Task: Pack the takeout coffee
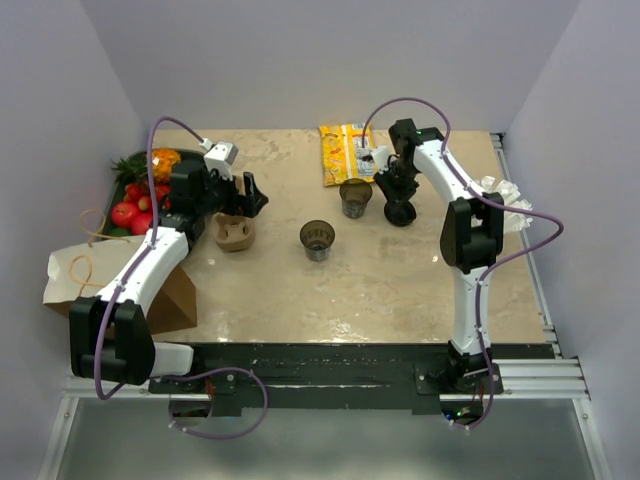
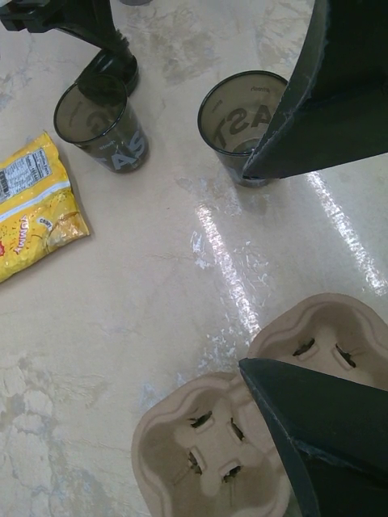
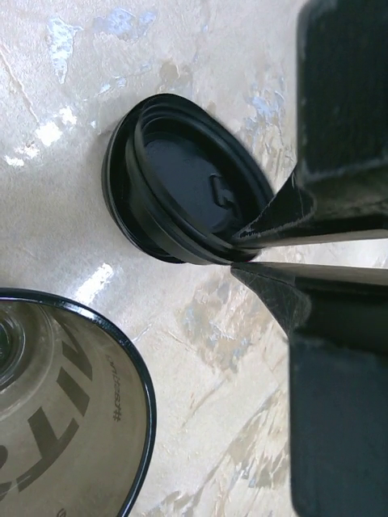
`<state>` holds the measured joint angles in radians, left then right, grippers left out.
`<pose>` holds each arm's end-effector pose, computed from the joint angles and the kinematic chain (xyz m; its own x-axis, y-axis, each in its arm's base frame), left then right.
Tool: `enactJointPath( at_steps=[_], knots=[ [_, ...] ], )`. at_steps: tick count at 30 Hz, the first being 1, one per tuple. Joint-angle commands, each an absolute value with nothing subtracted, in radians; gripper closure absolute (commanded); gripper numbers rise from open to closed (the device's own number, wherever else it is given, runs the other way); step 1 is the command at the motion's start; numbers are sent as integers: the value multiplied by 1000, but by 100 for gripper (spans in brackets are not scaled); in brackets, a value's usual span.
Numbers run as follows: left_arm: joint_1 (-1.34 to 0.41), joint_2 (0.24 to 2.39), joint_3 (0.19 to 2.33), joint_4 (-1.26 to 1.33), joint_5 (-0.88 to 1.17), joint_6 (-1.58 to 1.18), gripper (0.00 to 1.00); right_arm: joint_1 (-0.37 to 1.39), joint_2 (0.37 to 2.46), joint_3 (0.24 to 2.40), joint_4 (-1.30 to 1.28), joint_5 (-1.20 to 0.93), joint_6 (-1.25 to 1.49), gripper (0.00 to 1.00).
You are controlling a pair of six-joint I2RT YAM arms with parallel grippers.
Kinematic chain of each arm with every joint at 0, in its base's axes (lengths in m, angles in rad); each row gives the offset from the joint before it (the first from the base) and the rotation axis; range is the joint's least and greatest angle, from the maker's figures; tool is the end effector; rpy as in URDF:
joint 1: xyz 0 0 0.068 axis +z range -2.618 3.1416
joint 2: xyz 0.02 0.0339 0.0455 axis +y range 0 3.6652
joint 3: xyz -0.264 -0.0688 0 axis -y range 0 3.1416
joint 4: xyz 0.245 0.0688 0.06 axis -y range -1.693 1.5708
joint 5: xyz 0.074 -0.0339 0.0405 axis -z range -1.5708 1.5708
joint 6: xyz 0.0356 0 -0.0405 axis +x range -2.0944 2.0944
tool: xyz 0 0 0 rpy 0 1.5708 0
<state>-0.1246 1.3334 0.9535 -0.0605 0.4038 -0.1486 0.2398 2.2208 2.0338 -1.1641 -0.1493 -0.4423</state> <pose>0.3002 -0.0517 0.2895 -0.4875 -0.0762 -0.8698 0.3992 0.8665 -0.2996 0.4412 0.1133 0.2305 -0.7428 -0.6173 -0.2591 -0.6465 0.7620 0.0379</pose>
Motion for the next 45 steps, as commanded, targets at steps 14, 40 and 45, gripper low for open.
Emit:
enactJointPath(
  at_steps=[14, 40, 45],
  knots=[
    [-126, 1327, 951, -15, 425, -163, 4, 233, 1979, 1778, -1105, -209, -1109, 66],
    [-123, 1336, 946, -17, 410, -155, 4, 239, 2204, 1965, -1134, -249, -868, 75],
    [-123, 1335, 948, -18, 411, -156, 4, 239, 2215, 1974, -1135, -247, -839, 71]
  ],
)
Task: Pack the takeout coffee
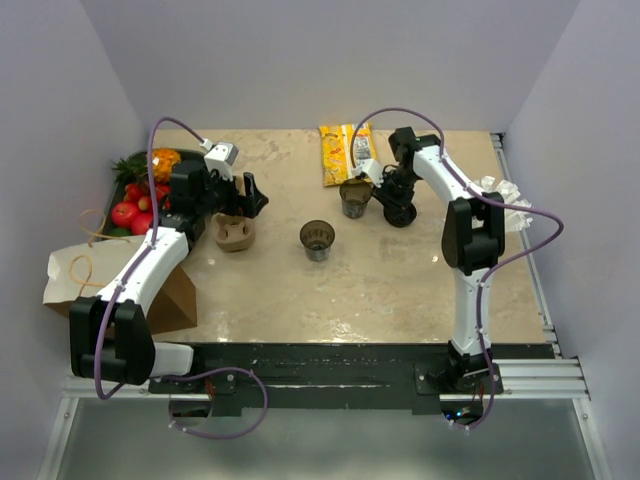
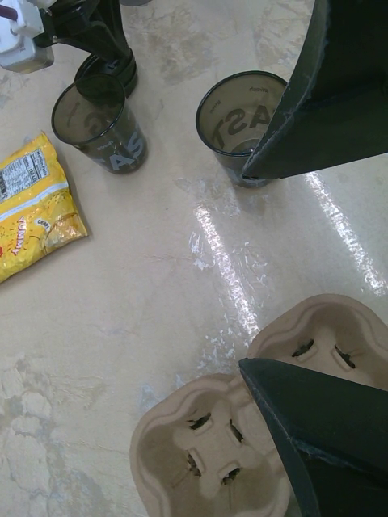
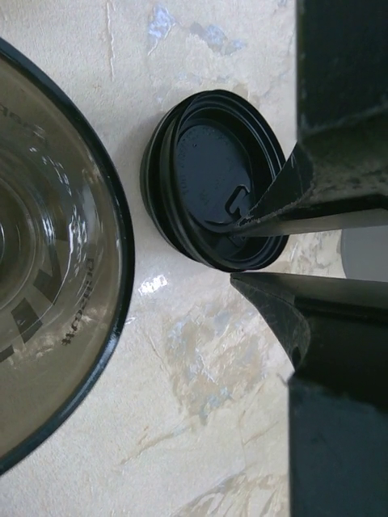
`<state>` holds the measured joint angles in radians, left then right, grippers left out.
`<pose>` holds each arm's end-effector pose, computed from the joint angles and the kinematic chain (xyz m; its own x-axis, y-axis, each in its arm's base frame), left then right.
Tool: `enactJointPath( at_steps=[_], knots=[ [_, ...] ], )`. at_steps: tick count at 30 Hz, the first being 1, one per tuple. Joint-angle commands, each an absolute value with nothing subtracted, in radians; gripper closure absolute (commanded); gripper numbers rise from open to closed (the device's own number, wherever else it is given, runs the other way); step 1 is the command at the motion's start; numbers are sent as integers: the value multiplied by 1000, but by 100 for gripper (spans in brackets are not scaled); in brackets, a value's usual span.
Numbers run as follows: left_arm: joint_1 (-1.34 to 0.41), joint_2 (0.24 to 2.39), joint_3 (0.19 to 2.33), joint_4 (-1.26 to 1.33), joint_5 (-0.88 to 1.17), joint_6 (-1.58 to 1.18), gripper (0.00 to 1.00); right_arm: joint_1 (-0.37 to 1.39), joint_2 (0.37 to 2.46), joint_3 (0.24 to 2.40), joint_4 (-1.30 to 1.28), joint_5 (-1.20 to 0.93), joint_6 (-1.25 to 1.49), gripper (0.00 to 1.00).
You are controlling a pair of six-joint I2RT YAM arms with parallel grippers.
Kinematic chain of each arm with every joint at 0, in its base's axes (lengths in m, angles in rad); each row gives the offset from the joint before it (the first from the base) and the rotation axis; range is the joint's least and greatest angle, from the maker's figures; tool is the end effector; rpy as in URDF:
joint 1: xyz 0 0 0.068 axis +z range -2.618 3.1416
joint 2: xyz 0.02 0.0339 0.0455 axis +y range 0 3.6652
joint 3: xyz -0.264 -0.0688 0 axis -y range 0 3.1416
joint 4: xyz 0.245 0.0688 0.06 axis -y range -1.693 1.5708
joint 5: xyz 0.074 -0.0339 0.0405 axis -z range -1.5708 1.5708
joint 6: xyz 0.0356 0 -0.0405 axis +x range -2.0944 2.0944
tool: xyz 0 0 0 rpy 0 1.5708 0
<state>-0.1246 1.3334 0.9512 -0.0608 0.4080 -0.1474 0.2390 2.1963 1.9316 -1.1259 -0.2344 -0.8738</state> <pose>0.2999 -0.0518 0.2887 -0.4897 -0.0745 -0.8687 0.4022 0.8647 -0.3009 0.4316 0.1137 0.2145 -0.4060 -0.8666 -0.2902 -0.9067 0.4217 0.0093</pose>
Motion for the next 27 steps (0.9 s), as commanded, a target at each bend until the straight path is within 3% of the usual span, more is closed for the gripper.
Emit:
enactJointPath(
  at_steps=[1, 7, 27],
  knots=[
    [-123, 1336, 950, -18, 410, -156, 4, 238, 2217, 1980, -1140, -252, -838, 68],
    [-123, 1335, 948, -17, 410, -156, 4, 239, 2220, 1980, -1140, -258, -822, 67],
    [-124, 1328, 945, -15, 411, -158, 4, 245, 2244, 1993, -1137, -241, -788, 78]
  ],
)
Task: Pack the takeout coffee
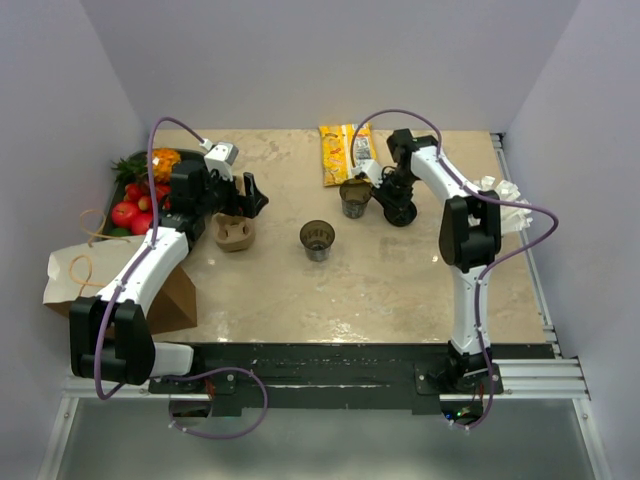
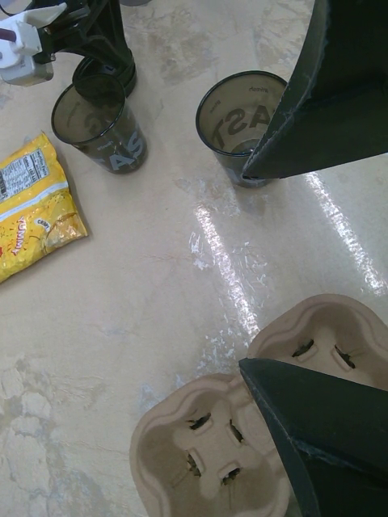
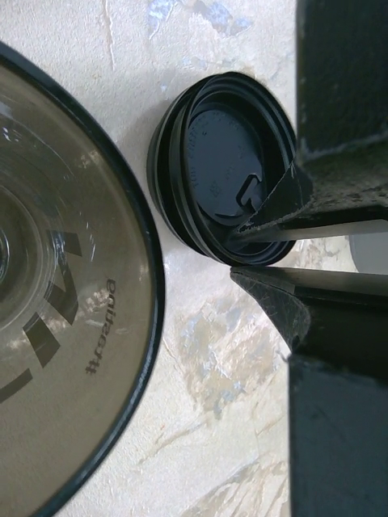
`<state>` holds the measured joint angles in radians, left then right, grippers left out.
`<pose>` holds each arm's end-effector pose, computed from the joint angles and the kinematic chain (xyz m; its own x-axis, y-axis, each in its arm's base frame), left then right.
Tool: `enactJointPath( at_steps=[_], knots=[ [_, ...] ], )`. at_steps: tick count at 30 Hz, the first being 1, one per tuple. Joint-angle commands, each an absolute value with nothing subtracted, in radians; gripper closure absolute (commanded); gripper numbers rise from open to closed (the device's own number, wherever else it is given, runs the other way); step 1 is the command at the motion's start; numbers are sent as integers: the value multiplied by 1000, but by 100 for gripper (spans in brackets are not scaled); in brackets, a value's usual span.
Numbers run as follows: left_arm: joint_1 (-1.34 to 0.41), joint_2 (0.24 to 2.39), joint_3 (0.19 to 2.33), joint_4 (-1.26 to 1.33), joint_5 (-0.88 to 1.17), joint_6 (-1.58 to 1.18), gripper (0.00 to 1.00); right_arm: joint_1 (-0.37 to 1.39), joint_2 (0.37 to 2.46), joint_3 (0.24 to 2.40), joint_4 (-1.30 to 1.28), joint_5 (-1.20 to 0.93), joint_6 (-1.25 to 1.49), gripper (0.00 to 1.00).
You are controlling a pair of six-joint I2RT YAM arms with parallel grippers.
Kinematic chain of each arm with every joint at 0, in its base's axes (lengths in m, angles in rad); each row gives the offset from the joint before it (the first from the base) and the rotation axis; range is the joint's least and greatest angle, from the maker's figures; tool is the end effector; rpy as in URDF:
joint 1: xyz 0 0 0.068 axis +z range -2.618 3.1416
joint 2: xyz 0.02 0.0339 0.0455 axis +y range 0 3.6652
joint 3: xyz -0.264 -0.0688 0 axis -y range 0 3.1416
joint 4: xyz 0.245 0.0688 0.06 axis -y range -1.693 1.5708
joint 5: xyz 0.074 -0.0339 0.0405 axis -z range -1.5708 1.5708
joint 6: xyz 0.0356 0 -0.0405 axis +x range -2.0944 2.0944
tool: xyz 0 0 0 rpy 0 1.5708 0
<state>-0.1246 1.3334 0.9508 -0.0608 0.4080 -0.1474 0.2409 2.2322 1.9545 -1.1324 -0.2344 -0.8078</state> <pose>0.2999 -0.0518 0.2885 -0.4901 -0.0745 -0.8685 0.4021 0.8647 -0.3010 0.4366 0.1158 0.2051 -0.4687 -0.8390 -0.2763 -0.8782 0.4764 0.0428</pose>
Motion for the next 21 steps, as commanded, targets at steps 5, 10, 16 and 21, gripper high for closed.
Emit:
enactJointPath(
  at_steps=[5, 10, 16, 21],
  knots=[
    [-123, 1330, 945, -15, 410, -158, 4, 247, 2246, 1993, -1137, -239, -787, 83],
    [-123, 1330, 945, -17, 410, -158, 4, 247, 2243, 2008, -1154, -241, -785, 93],
    [-124, 1331, 942, -15, 411, -160, 4, 245, 2226, 2025, -1167, -239, -776, 92],
    [-123, 1333, 942, -15, 414, -163, 4, 245, 2232, 2026, -1178, -241, -764, 96]
  ],
)
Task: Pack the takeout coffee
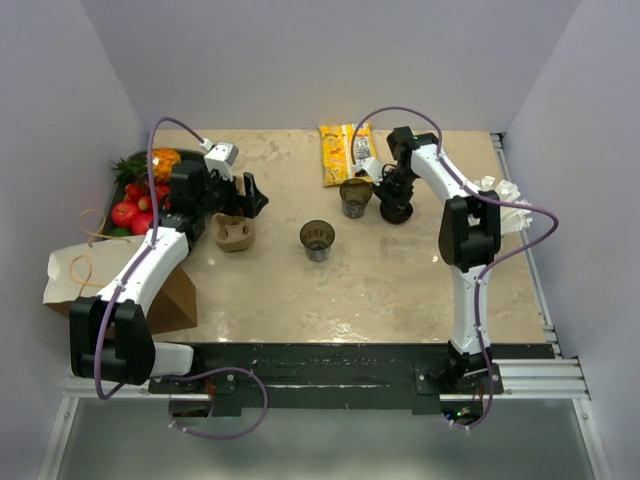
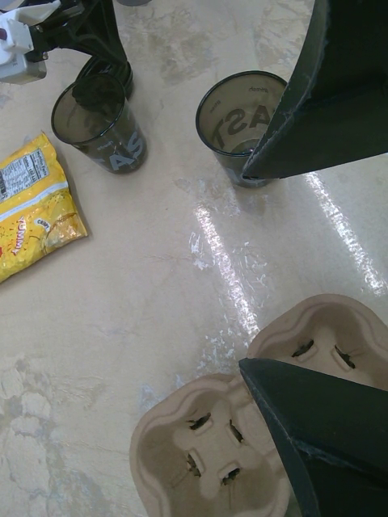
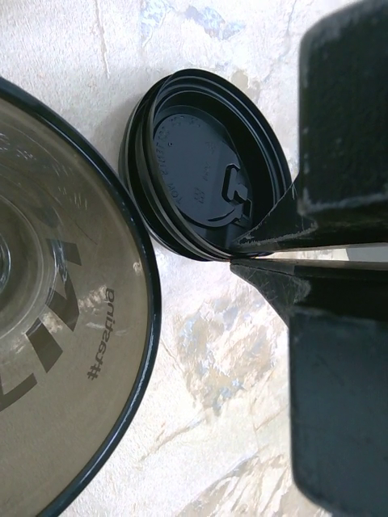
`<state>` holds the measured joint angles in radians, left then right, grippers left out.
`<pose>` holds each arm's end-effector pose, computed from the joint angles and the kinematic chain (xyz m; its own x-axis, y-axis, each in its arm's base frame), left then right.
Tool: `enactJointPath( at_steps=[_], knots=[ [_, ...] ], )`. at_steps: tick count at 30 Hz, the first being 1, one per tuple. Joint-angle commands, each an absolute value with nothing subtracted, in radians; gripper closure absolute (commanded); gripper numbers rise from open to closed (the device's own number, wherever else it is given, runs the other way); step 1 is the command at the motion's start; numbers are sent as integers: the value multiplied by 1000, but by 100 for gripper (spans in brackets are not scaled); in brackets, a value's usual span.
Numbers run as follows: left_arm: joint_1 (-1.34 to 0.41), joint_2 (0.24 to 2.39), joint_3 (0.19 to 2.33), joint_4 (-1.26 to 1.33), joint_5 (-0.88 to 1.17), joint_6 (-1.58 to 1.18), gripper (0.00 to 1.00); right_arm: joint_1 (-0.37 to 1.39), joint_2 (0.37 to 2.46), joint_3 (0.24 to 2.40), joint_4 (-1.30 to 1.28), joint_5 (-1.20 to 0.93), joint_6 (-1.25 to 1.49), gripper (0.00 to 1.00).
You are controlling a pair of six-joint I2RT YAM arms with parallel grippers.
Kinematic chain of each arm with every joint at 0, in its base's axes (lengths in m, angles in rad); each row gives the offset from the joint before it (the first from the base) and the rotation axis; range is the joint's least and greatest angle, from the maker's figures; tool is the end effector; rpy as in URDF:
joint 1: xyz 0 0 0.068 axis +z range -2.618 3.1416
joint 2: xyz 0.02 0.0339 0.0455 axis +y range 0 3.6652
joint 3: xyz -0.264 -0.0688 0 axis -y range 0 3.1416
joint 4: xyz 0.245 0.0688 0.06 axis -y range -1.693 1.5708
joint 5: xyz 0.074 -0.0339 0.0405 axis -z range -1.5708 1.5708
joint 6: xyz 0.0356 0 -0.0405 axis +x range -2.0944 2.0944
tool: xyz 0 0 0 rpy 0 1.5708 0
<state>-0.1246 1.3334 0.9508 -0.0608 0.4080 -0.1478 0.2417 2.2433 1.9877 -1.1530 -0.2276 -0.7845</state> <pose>0.2999 -0.0518 0.2885 -0.4902 -0.0748 -0.8684 0.4019 0.8647 -0.3014 0.4391 0.1165 0.2089 -0.4884 -0.8293 -0.2716 -0.8670 0.4964 0.0435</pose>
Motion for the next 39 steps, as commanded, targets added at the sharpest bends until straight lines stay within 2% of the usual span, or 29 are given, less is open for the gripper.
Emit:
enactJointPath(
  at_steps=[1, 6, 14, 22, 28, 31, 39],
  knots=[
    [-124, 1333, 942, -17, 416, -161, 4, 244, 2233, 2026, -1181, -241, -761, 96],
    [-124, 1330, 942, -17, 417, -163, 4, 244, 2240, 2028, -1172, -262, -723, 94],
    [-124, 1328, 942, -15, 417, -161, 4, 239, 2250, 2025, -1163, -278, -677, 82],
    [-124, 1328, 940, -15, 417, -163, 4, 241, 2252, 2025, -1158, -284, -670, 87],
    [-124, 1327, 937, -15, 416, -163, 4, 241, 2246, 2022, -1147, -272, -666, 94],
    [-124, 1327, 937, -15, 416, -163, 4, 239, 2221, 2014, -1121, -250, -655, 100],
    [-124, 1335, 939, -15, 423, -163, 4, 239, 2073, 2014, -1063, -230, -617, 100]
  ],
)
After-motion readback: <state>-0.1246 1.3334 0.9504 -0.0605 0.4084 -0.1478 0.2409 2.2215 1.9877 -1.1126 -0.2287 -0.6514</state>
